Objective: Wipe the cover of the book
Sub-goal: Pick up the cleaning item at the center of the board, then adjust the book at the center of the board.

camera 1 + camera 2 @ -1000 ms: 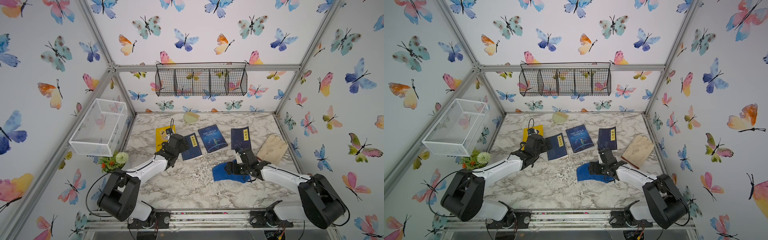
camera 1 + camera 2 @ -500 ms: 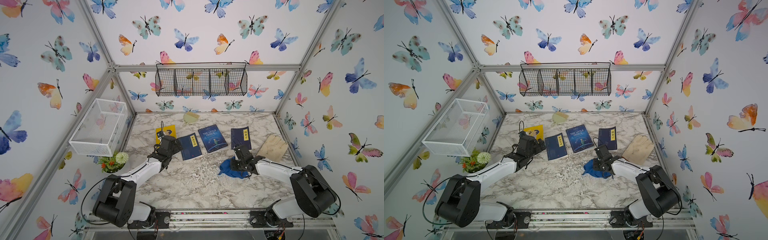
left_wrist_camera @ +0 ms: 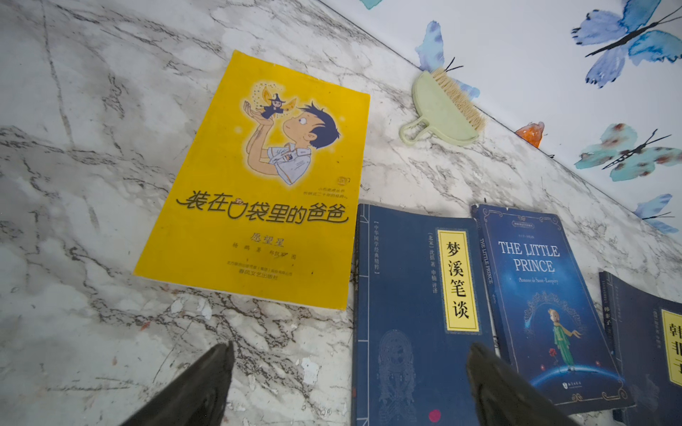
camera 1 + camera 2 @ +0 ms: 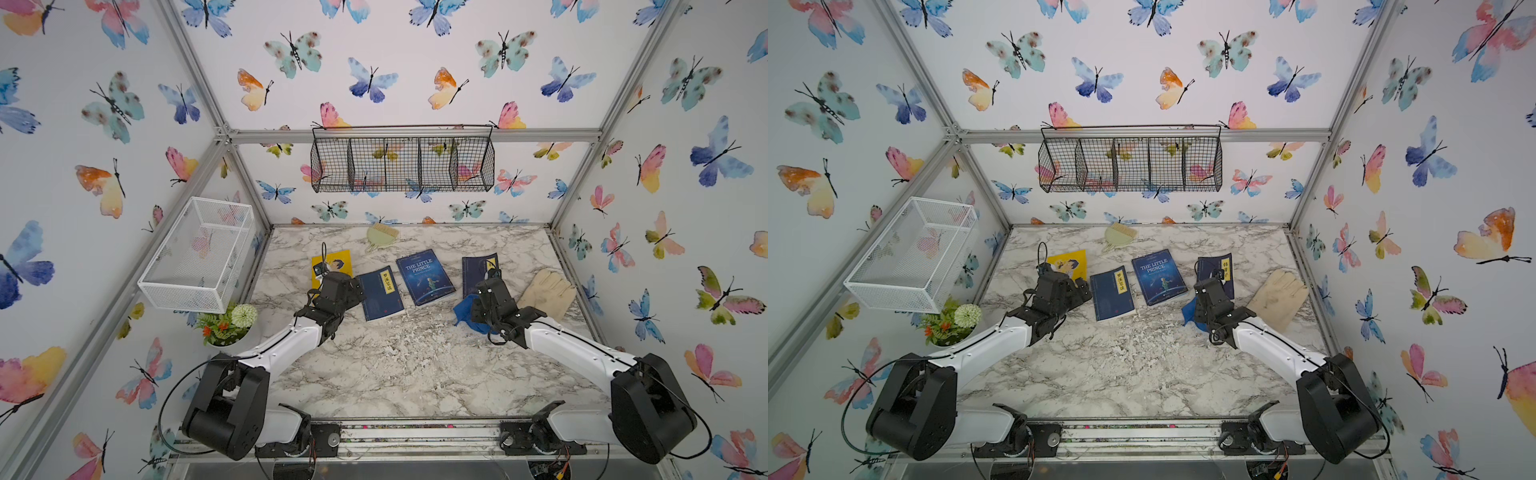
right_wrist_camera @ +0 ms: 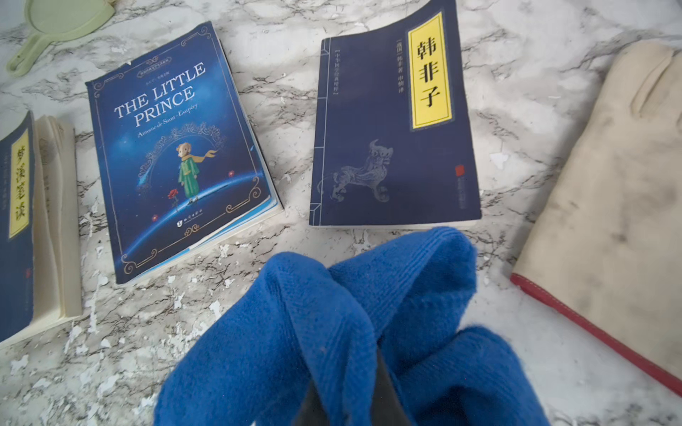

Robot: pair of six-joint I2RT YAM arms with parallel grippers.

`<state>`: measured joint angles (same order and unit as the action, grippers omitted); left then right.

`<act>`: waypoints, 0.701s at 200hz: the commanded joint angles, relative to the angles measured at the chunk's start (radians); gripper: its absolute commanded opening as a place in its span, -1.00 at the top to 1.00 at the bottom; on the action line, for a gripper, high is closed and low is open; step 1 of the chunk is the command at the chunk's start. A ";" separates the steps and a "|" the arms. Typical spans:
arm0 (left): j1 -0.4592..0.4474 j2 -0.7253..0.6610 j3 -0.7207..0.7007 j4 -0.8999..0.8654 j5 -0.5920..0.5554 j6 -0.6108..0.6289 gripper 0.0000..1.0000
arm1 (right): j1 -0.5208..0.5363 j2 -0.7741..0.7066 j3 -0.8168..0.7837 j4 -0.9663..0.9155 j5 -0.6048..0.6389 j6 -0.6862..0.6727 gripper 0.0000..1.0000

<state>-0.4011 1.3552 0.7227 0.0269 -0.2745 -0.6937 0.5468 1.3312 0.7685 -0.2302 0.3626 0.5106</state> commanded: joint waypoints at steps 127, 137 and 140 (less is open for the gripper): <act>-0.195 0.071 0.108 0.150 0.040 0.107 -0.97 | -0.111 -0.122 0.076 0.040 0.111 -0.031 0.91; -0.239 0.091 0.144 0.131 0.034 0.138 -0.97 | -0.113 -0.128 0.072 0.056 0.115 -0.031 0.91; -0.252 0.097 0.155 0.123 0.032 0.147 -0.97 | -0.114 -0.128 0.072 0.058 0.116 -0.031 0.91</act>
<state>-0.5564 1.4292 0.8001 0.1509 -0.1841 -0.6247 0.4416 1.2282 0.8574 -0.2337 0.4488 0.4541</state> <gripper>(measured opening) 0.984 0.107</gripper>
